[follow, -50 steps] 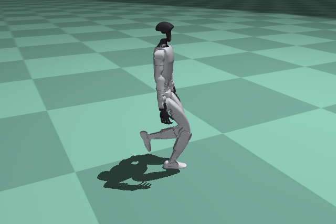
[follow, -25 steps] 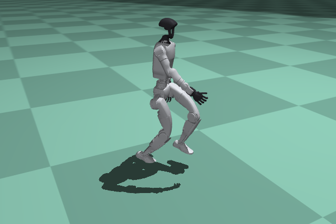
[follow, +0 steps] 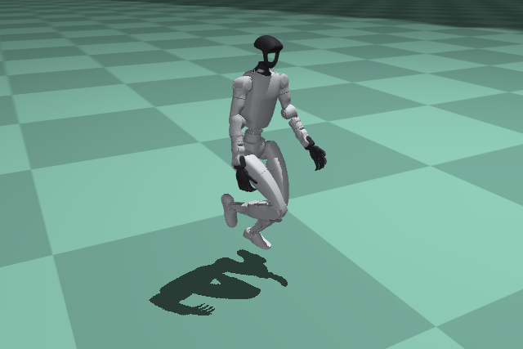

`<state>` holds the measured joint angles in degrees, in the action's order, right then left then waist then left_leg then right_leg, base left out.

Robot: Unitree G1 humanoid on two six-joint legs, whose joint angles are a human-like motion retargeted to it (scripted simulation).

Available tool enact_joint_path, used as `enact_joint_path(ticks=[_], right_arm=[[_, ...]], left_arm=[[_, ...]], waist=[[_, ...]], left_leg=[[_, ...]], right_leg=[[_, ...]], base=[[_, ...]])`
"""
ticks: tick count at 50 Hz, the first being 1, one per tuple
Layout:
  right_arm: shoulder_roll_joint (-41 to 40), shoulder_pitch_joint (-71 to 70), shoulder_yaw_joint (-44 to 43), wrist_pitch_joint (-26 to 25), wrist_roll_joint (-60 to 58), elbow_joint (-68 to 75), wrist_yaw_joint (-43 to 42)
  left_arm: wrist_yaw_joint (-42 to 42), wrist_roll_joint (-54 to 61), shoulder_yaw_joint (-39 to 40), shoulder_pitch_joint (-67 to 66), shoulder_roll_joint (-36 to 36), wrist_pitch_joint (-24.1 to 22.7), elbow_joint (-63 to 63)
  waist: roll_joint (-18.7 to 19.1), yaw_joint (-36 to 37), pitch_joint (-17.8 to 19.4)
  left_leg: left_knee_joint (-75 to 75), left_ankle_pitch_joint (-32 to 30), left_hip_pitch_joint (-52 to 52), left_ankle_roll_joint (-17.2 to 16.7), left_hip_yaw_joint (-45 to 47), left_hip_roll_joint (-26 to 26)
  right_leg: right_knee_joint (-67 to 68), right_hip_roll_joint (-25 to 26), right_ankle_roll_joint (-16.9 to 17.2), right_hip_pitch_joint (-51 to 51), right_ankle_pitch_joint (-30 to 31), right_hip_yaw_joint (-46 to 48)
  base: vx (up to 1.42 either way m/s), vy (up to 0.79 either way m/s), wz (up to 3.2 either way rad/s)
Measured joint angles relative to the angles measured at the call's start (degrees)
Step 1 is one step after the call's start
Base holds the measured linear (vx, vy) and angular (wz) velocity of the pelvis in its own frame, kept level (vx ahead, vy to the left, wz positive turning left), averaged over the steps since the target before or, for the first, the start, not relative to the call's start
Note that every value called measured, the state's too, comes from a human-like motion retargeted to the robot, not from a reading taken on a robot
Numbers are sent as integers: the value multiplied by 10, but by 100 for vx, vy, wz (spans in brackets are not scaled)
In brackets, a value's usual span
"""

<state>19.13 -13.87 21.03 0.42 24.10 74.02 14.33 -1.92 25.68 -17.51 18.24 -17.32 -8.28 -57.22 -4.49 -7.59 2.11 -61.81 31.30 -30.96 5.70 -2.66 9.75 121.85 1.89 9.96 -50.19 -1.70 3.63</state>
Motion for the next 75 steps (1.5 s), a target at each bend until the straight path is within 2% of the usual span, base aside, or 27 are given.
enact_joint_path(ticks=[4, 8, 10, 15, 17, 20, 23, 25, 28, 30, 33, 36, 40, 43, 45, 47, 49, 50, 52, 55, 57, 60, 62, 65, 68, 71, 75], right_arm=[[28, 41, -26, 13, 5, -5, -28], [32, 81, -42, 19, 27, -7, -42], [26, 102, -49, 19, 39, -7, -43], [5, 153, -72, 16, 47, 1, -42], [5, 166, -85, 16, 39, 4, -43], [11, 170, -106, 18, 22, 12, -47], [19, 162, -123, 20, 5, 18, -56], [24, 152, -127, 20, -5, 19, -63], [26, 132, -121, 23, -22, 7, -71], [27, 121, -111, 25, -30, -10, -74], [26, 101, -89, 31, -25, -44, -73], [22, 81, -59, 40, -5, -79, -66], [12, 55, -16, 49, 11, -112, -59], [0, 40, 8, 55, 7, -123, -56], [-11, 36, 19, 58, -2, -126, -55], [-25, 30, 27, 57, -19, -126, -53], [-39, 23, 33, 56, -42, -124, -51], [-45, 19, 35, 56, -54, -123, -49], [-51, 16, 38, 55, -74, -122, -48], [-51, 16, 37, 56, -85, -121, -44], [-48, 25, 34, 60, -78, -118, -47], [-46, 44, 24, 65, -61, -104, -59], [-47, 59, 15, 65, -54, -86, -72], [-50, 78, 2, 59, -52, -50, -90], [-51, 91, -2, 53, -62, -21, -104], [-55, 82, 1, 49, -70, 0, -114], [-85, 61, 15, 52, -38, -5, -111]], left_arm=[[-20, -3, 8, -1, -5, -10, 41], [-25, -29, 7, 2, 5, -13, 45], [-21, -47, 3, 6, 15, -12, 39], [-4, -110, -5, 9, 37, -9, 28], [-3, -139, 3, 8, 45, -7, 31], [-4, -164, 20, 4, 48, -3, 40], [-8, -167, 38, -10, 51, 1, 41], [-6, -165, 49, -24, 53, 6, 33], [7, -160, 62, -50, 53, 15, 0], [18, -153, 67, -72, 55, 21, -35], [41, -141, 72, -110, 58, 29, -102], [70, -130, 73, -147, 64, 34, -172], [99, -116, 73, -193, 73, 39, -239], [115, -106, 72, -221, 74, 41, -266], [123, -103, 72, -238, 72, 42, -275], [130, -107, 74, -248, 62, 43, -277], [134, -119, 75, -252, 50, 43, -271], [135, -126, 74, -253, 44, 42, -266], [134, -136, 73, -252, 38, 41, -248], [126, -139, 75, -248, 28, 39, -214], [115, -132, 80, -247, 21, 33, -193], [96, -118, 85, -243, 11, 17, -165], [83, -113, 84, -239, 2, 3, -149], [69, -104, 81, -228, -9, -11, -120], [59, -97, 79, -224, -7, -17, -82], [51, -93, 75, -217, 9, -16, -58], [51, -89, 56, -224, 38, -18, -77]], waist=[[26, -31, 9], [32, -56, 23], [29, -63, 31], [23, -58, 46], [19, -53, 56], [16, -49, 73], [10, -33, 90], [5, -14, 103], [12, 30, 120], [16, 54, 126], [11, 80, 127], [-5, 97, 121], [-49, 96, 98], [-74, 96, 93], [-88, 95, 91], [-94, 98, 95], [-87, 105, 102], [-82, 108, 106], [-73, 108, 111], [-59, 106, 113], [-47, 100, 110], [-29, 99, 102], [-17, 107, 93], [5, 127, 84], [17, 146, 81], [25, 161, 94], [8, 170, 99]], left_leg=[[43, -112, 75, -62, -31, -7], [58, -227, 136, -128, -57, -2], [53, -259, 164, -154, -64, 1], [6, -284, 237, -202, -77, 4], [-24, -339, 269, -207, -65, 24], [-90, -446, 283, -207, -32, 49], [-189, -483, 249, -207, -10, 49], [-256, -451, 213, -207, -18, 45], [-326, -323, 140, -198, -60, 8], [-326, -246, 85, -148, -57, -26], [-235, -182, 22, -99, -36, -28], [-66, -188, -11, -103, -33, 23], [210, -291, -12, -136, -59, 126], [297, -338, 9, -135, -78, 174], [267, -323, 7, -116, -73, 197], [203, -255, 11, -85, -60, 193], [137, -167, 23, -53, -42, 162], [109, -124, 30, -36, -31, 144], [82, -71, 54, -13, -11, 119], [90, -19, 117, 1, 20, 68], [104, -3, 170, -4, 43, 32], [118, -21, 240, -36, 62, -15], [103, -53, 272, -60, 76, -46], [18, -90, 291, -76, 93, -99], [-112, -119, 275, -83, 82, -117], [-180, -92, 230, -77, 44, -110], [-78, -12, 160, -54, -41, -49]], right_leg=[[-49, 10, -31, -64, -40, 5], [-207, 26, -43, -62, -52, 14], [-307, 36, -40, -39, -52, 21], [-532, 85, -31, 56, -67, 26], [-573, 94, -34, 104, -94, 10], [-592, 84, -67, 179, -167, -5], [-578, 75, -114, 241, -263, -14], [-570, 83, -139, 277, -317, -25], [-585, 132, -161, 331, -342, -44], [-603, 150, -162, 373, -346, -63], [-633, 147, -146, 429, -322, -94], [-655, 125, -120, 470, -289, -125], [-657, 67, -68, 491, -242, -160], [-613, 45, -18, 502, -189, -186], [-561, 37, 23, 505, -144, -194], [-495, 36, 50, 495, -64, -174], [-425, 25, 50, 462, 4, -133], [-390, 13, 50, 439, 28, -114], [-334, -38, 42, 380, 1, -101], [-313, -125, -29, 287, -91, -55], [-358, -161, -61, 244, -145, -14], [-475, -171, -76, 209, -173, 52], [-562, -153, -71, 210, -160, 95], [-660, -106, -78, 243, -133, 152], [-652, -70, -125, 277, -198, 163], [-636, -18, -146, 304, -256, 112], [-634, 48, -118, 312, -263, -28]], base=[[61, -1, -35], [64, -7, -18], [67, -9, -24], [71, -6, -49], [76, 14, -50], [78, 21, -30], [75, 3, -50], [70, -18, -94], [64, -31, -134], [64, -20, -118], [66, -13, -110], [69, -12, -105], [70, -14, -73], [74, -15, -92], [78, -16, -110], [81, -25, -145], [81, -22, -175], [80, -5, -168], [81, 5, -160], [83, -1, -172], [84, -8, -187], [81, -13, -221], [76, -14, -255], [72, -8, -280], [71, 7, -284], [71, 24, -286], [63, 42, -370]])
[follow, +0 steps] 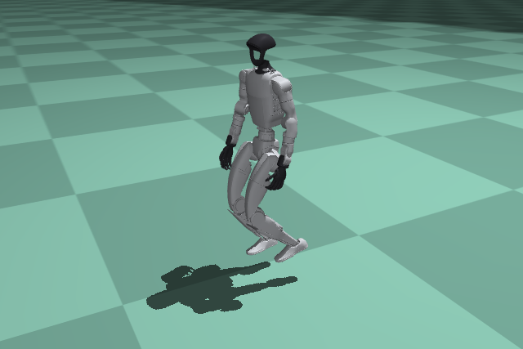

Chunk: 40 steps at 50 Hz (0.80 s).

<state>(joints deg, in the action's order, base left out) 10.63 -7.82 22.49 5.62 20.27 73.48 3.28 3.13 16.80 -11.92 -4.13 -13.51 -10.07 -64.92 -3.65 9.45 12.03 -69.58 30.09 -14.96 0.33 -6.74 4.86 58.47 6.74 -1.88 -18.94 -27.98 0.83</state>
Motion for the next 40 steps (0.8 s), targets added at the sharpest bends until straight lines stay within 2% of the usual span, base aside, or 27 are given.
enact_joint_path(ticks=[3, 5, 7, 10, 13, 16, 19, 23, 25, 29, 34, 37, 40], right_arm=[[-25, -29, 9, 5, 41, -32, 11], [-35, -54, 15, 11, 58, -62, 14], [-40, -78, 24, 19, 64, -96, 15], [-41, -97, 37, 30, 68, -145, 24], [-37, -82, 38, 36, 77, -176, 34], [-31, -57, 24, 36, 91, -177, 27], [-19, -33, 2, 30, 94, -151, 6], [14, -25, -40, 8, 77, -87, -28], [34, -19, -57, -1, 64, -53, -39], [61, 10, -76, -2, 35, -16, -61], [83, 31, -82, 15, 9, -20, -78], [87, 26, -81, 24, -5, -38, -83], [84, 17, -76, 25, -13, -58, -75]], left_arm=[[5, -5, -26, -28, 7, 5, -38], [9, -13, -41, -50, 8, 7, -65], [12, -26, -49, -72, 3, 7, -90], [4, -48, -47, -98, -16, 8, -120], [-18, -64, -35, -109, -33, 11, -134], [-37, -65, -22, -98, -36, 15, -136], [-48, -64, -16, -68, -28, 18, -118], [-53, -65, -28, 17, -5, 27, -74], [-51, -71, -42, 61, 11, 27, -56], [-39, -85, -76, 105, 33, 15, -35], [-19, -109, -107, 109, 36, -8, -35], [-15, -128, -109, 107, 27, -21, -44], [-20, -138, -99, 106, 13, -23, -58]], waist=[[-37, -17, -21], [-53, -40, -40], [-59, -68, -58], [-70, -103, -87], [-77, -127, -114], [-71, -150, -130], [-48, -170, -133], [20, -172, -108], [52, -173, -95], [94, -193, -79], [135, -229, -73], [134, -251, -71], [102, -267, -69]], left_leg=[[148, -8, -4, -9, -97, 82], [211, -16, 11, -10, -111, 97], [249, -13, 28, -7, -59, 81], [300, -12, 52, -6, 46, 62], [311, -20, 68, -14, 122, 52], [230, -16, 60, -14, 191, 17], [69, -20, 36, -6, 235, -40], [-171, -27, -33, -1, 206, -130], [-235, -26, -63, -6, 170, -149], [-197, -35, -52, -41, 91, -106], [14, -72, 28, -84, -2, -19], [143, -94, 58, -80, -11, 15], [254, -122, 79, -63, 17, 53]], right_leg=[[27, 32, 34, -22, 17, -134], [53, 45, 55, -50, 41, -187], [79, 29, 53, -89, 40, -177], [105, -30, 35, -139, 14, -101], [94, -63, 44, -138, 14, -24], [66, -49, 58, -113, 10, 4], [64, -17, 50, -100, -29, -10], [77, 64, 33, -102, -67, -57], [80, 100, 39, -102, -68, -91], [41, 156, 71, -65, -16, -192], [-49, 199, 125, -15, 81, -330], [-68, 177, 154, -22, 111, -352], [-24, 112, 159, -51, 85, -312]], base=[[41, 48, -464], [22, 44, -488], [11, 37, -478], [4, 26, -437], [1, 17, -365], [-2, 16, -285], [-8, 21, -241], [-13, 28, -221], [-16, 34, -195], [-16, 39, -192], [-18, 40, -194], [-26, 33, -170], [-33, 28, -153]])
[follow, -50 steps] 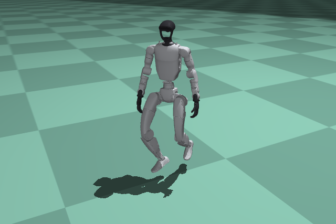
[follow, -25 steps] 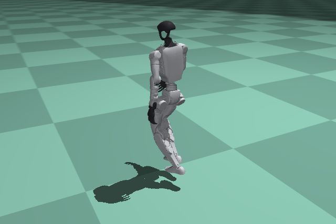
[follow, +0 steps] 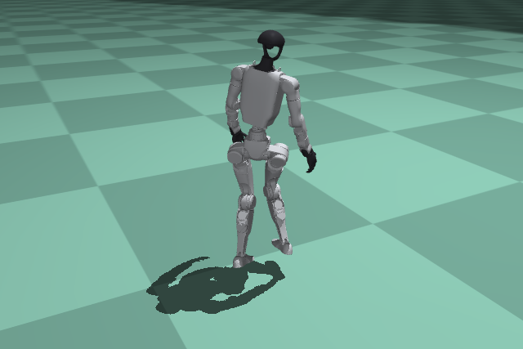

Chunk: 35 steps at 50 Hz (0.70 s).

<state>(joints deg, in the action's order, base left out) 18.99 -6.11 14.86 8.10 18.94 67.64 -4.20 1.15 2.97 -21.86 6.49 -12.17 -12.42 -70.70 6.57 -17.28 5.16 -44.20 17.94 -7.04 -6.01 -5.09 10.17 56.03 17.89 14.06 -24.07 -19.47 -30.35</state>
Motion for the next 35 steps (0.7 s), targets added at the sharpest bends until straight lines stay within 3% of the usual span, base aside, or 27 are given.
enact_joint_path(ticks=[4, 8, 13, 16, 18, 22, 23, 25, 30, 35], right_arm=[[-14, -3, 6, -4, -1, -19, 22], [-37, 0, 8, -9, 5, -19, 41], [-75, 5, -2, -16, 29, 4, 58], [-93, 9, -15, -17, 47, 12, 64], [-100, 8, -26, -17, 56, 11, 67], [-105, 8, -42, -17, 57, -1, 75], [-101, 2, -49, -18, 55, -4, 78], [-97, 9, -52, -18, 51, -7, 81], [-77, 28, -74, -21, 45, -2, 79], [-59, 57, -99, -22, 53, 1, 78]], left_arm=[[-3, -3, 19, -15, -18, 9, -21], [10, 3, 39, -44, -36, 21, -44], [38, 17, 69, -83, -58, 35, -64], [48, 24, 89, -99, -57, 40, -66], [53, 28, 102, -105, -54, 41, -59], [58, 33, 118, -107, -40, 38, -29], [60, 34, 121, -100, -38, 39, -16], [62, 33, 122, -97, -30, 34, 1], [69, 32, 121, -73, -17, 33, 31], [69, 43, 121, -54, -14, 37, 42]], waist=[[-56, 4, 2], [-112, 33, -6], [-170, 90, -25], [-187, 119, -25], [-188, 135, -21], [-169, 150, -1], [-147, 157, -7], [-138, 157, 5], [-96, 159, -13], [-87, 152, -28]], left_leg=[[85, -7, 7, 30, 32, 54], [139, -24, -13, 53, 58, 93], [241, -87, -45, 68, 107, 104], [268, -111, -84, 72, 140, 105], [279, -124, -115, 71, 157, 99], [269, -146, -181, 48, 170, 69], [275, -158, -206, 35, 158, 46], [263, -181, -234, 13, 149, 41], [258, -274, -294, -48, 94, 27], [183, -249, -326, -51, 80, 41]], right_leg=[[116, -90, 5, -10, -42, 70], [209, -151, 9, 40, -47, 125], [168, -155, 9, 142, -4, 161], [77, -161, 9, 190, -28, 152], [10, -173, 2, 203, -71, 148], [-75, -174, -74, 190, -167, 171], [-116, -155, -91, 178, -163, 175], [-120, -153, -113, 161, -181, 183], [-164, -135, -135, 108, -155, 193], [-141, -150, -129, 77, -158, 209]], base=[[-40, 21, -145], [-44, 9, -135], [-49, -1, -110], [-56, 8, -71], [-59, 14, -54], [-61, -2, -33], [-58, -6, -19], [-58, -6, -2], [-43, -5, 10], [-19, 0, 42]])
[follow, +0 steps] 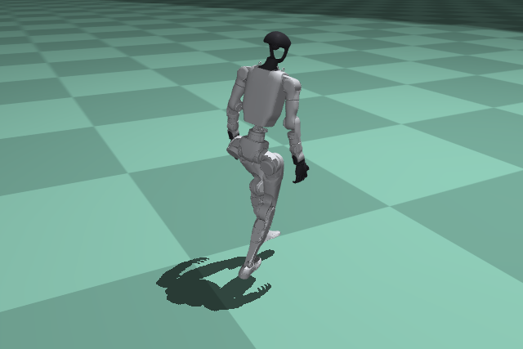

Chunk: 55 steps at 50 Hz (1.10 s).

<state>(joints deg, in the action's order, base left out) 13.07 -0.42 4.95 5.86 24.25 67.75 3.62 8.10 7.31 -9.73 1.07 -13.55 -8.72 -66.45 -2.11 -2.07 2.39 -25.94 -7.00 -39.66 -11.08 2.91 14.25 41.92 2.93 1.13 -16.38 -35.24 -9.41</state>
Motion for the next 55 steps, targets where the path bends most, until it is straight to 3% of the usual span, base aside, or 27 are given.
enact_joint_path(ticks=[8, 13, 15, 17, 23, 25, 28, 31, 33, 35, 38, 41, 44, 47, 50, 52, 55], right_arm=[[31, 17, -21, 6, 1, -35, 3], [55, -4, -21, 14, -14, -86, -10], [62, -14, -18, 21, -22, -105, -16], [70, -36, -12, 22, -33, -122, -25], [66, -61, 12, 29, -51, -133, -32], [57, -63, 22, 26, -55, -120, -27], [34, -58, 39, 19, -60, -85, 2], [12, -52, 50, 9, -67, -61, 38], [0, -46, 57, 5, -73, -55, 54], [-8, -38, 61, 2, -81, -52, 65], [-5, -26, 62, 1, -102, -53, 70], [9, -15, 57, -3, -135, -69, 70], [24, 3, 48, -6, -166, -89, 72], [44, 24, 31, -10, -184, -111, 74], [66, 47, 6, -9, -195, -137, 68], [80, 61, -12, -5, -198, -154, 54], [98, 74, -33, 6, -199, -178, 27]], left_arm=[[-10, 44, 20, 31, -3, 0, 31], [-25, 67, 39, 40, -10, -3, 43], [-33, 70, 46, 33, -11, -4, 41], [-37, 74, 61, 32, -12, -1, 32], [-38, 99, 87, -21, -5, 7, -19], [-27, 116, 94, -44, -2, 11, -44], [8, 145, 102, -80, -10, 17, -86], [40, 159, 108, -107, -20, 27, -107], [52, 160, 107, -119, -23, 32, -107], [60, 157, 103, -126, -24, 34, -100], [62, 152, 92, -122, -16, 36, -74], [54, 148, 87, -101, -11, 34, -31], [44, 140, 81, -82, -11, 22, 21], [37, 125, 66, -66, -16, 8, 71], [37, 108, 49, -54, -25, -8, 112], [34, 97, 39, -49, -33, -19, 131], [26, 83, 23, -44, -44, -32, 153]], waist=[[26, 9, -13], [45, 20, -1], [46, 20, -3], [39, 18, -13], [17, 32, -41], [-1, 37, -51], [-37, 40, -50], [-50, 45, -51], [-44, 48, -52], [-33, 47, -50], [-47, 23, -43], [-41, 2, -26], [-14, -14, -14], [24, -32, -8], [65, -50, -11], [93, -61, -15], [130, -71, -17]], left_leg=[[-151, 165, -39, 55, 32, -55], [-148, 223, -45, 69, 53, -111], [-134, 229, -60, 68, 67, -124], [-19, 190, -34, 67, 86, -114], [-42, 160, -64, 85, 109, -95], [-85, 152, -66, 103, 111, -73], [-145, 182, -34, 138, 105, -24], [-193, 240, 4, 155, 72, -12], [-232, 285, 22, 167, 49, -15], [-264, 325, 41, 180, 27, -13], [-246, 344, 94, 200, 3, 44], [-211, 348, 171, 192, -48, 65], [-210, 355, 230, 168, -89, 43], [-217, 361, 275, 142, -114, -9], [-234, 375, 301, 118, -153, -73], [-249, 379, 307, 99, -181, -127], [-263, 371, 311, 60, -242, -204]], right_leg=[[0, 9, 4, 8, -20, 23], [-50, 15, 3, 67, -16, 39], [-32, 11, 3, 68, -32, 49], [-67, -6, 7, 86, -30, 54], [16, -24, 28, 103, -46, 55], [56, -32, 57, 116, -10, 41], [134, -36, 131, 151, 120, 11], [249, 3, 139, 126, 311, 48], [327, 8, 139, 86, 372, 82], [396, -8, 139, 36, 367, 101], [468, -112, 138, -42, 255, 86], [456, -199, 87, -107, 173, 93], [384, -219, 59, -160, 146, 84], [283, -188, 73, -191, 170, 39], [196, -123, 117, -195, 229, -47], [163, -61, 139, -177, 282, -110], [148, 42, 139, -122, 355, -179]], base=[[8, 9, 43], [28, 16, 45], [35, 19, 72], [46, 21, 77], [58, 20, 66], [71, 15, 73], [72, 4, 88], [69, -28, 73], [68, -14, 57], [68, 4, 85], [69, 11, 147], [66, -13, 150], [61, -29, 154], [55, -37, 188], [49, -45, 216], [47, -63, 241], [49, -80, 261]])
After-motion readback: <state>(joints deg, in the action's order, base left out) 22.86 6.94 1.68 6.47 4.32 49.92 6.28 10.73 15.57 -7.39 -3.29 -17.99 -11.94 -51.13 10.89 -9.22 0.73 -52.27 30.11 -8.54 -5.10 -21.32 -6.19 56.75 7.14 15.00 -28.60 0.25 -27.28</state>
